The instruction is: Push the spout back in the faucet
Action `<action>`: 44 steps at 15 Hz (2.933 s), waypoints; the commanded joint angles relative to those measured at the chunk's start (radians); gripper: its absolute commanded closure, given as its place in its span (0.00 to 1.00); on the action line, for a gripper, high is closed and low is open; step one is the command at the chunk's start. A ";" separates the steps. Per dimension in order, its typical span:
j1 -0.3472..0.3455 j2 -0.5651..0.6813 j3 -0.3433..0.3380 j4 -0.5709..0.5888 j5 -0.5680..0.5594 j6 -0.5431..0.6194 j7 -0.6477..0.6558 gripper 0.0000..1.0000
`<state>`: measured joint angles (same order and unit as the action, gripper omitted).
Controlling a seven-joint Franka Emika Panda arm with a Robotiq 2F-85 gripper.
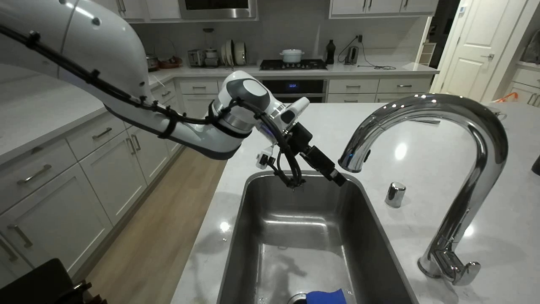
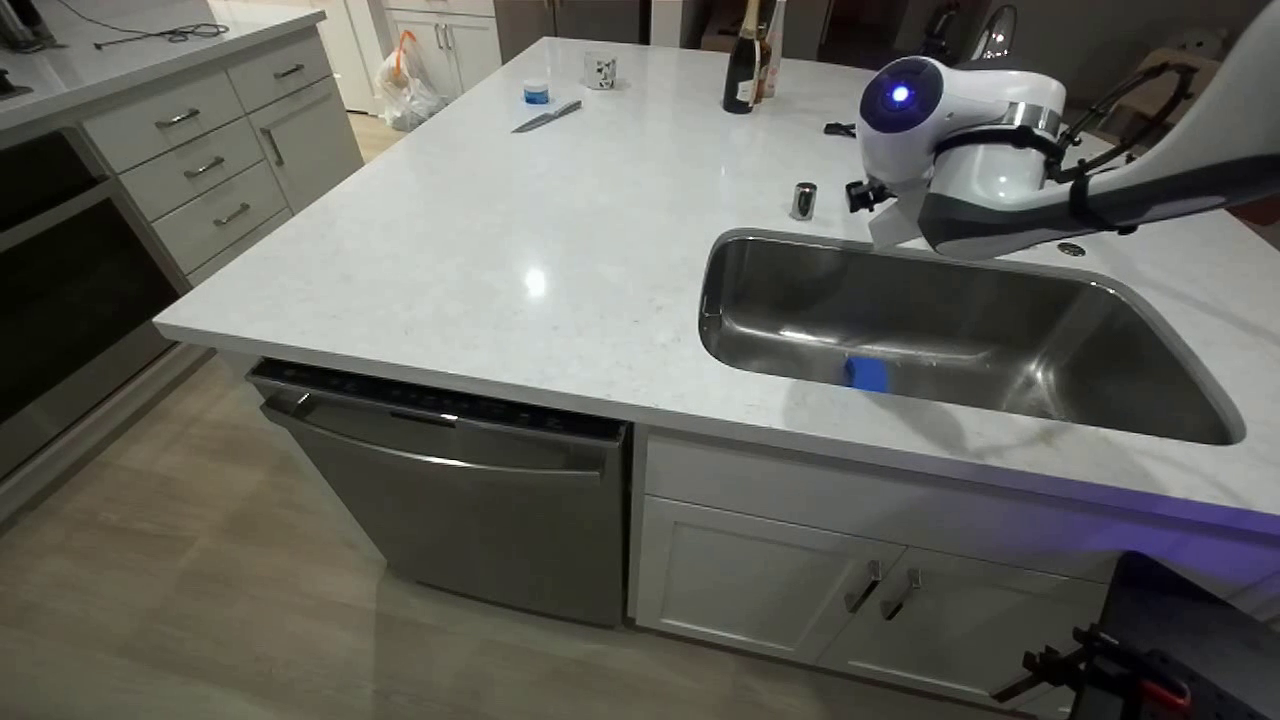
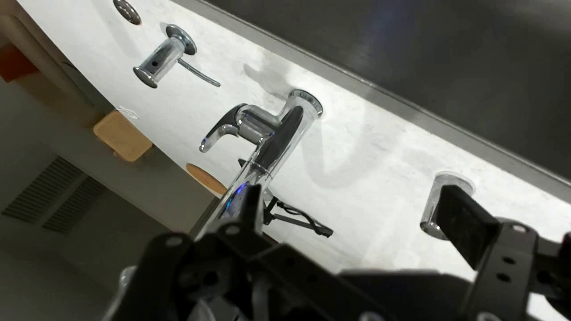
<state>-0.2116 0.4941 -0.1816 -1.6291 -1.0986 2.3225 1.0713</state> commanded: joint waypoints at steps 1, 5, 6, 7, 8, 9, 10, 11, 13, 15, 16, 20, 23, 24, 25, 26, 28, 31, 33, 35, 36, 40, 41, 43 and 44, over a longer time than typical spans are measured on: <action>0.004 0.035 -0.005 0.044 0.081 -0.027 -0.121 0.00; 0.007 0.017 -0.005 0.025 0.181 -0.037 -0.225 0.00; 0.010 0.013 -0.005 0.026 0.216 -0.052 -0.257 0.00; 0.019 0.005 -0.013 0.021 0.234 -0.063 -0.266 0.00; 0.029 -0.007 -0.021 0.009 0.243 -0.069 -0.266 0.00; 0.041 -0.025 -0.028 -0.017 0.237 -0.067 -0.257 0.00; 0.052 -0.040 -0.035 -0.038 0.225 -0.065 -0.238 0.00; 0.067 -0.061 -0.043 -0.069 0.207 -0.060 -0.214 0.00; 0.094 -0.105 -0.057 -0.134 0.182 -0.052 -0.179 0.00; 0.115 -0.158 -0.061 -0.207 0.159 -0.053 -0.144 0.00; 0.126 -0.188 -0.060 -0.247 0.146 -0.058 -0.122 0.00; 0.140 -0.328 -0.038 -0.398 0.122 -0.090 -0.047 0.00; 0.128 -0.448 -0.023 -0.499 0.131 -0.103 -0.019 0.00; 0.122 -0.485 -0.020 -0.530 0.132 -0.100 -0.011 0.00; 0.119 -0.526 -0.016 -0.555 0.134 -0.106 -0.017 0.00; 0.112 -0.559 -0.015 -0.578 0.131 -0.103 -0.018 0.00; 0.104 -0.623 -0.008 -0.618 0.135 -0.106 -0.020 0.00; 0.088 -0.700 -0.002 -0.660 0.149 -0.104 -0.037 0.00; 0.076 -0.736 0.007 -0.684 0.135 -0.105 -0.015 0.00; 0.068 -0.684 0.007 -0.641 0.149 -0.085 -0.045 0.00; 0.065 -0.685 0.009 -0.641 0.148 -0.085 -0.045 0.00; 0.065 -0.673 0.010 -0.640 0.148 -0.085 -0.045 0.00; 0.065 -0.673 0.010 -0.640 0.148 -0.085 -0.045 0.00; 0.065 -0.673 0.010 -0.640 0.148 -0.085 -0.045 0.00; 0.065 -0.673 0.010 -0.640 0.148 -0.085 -0.045 0.00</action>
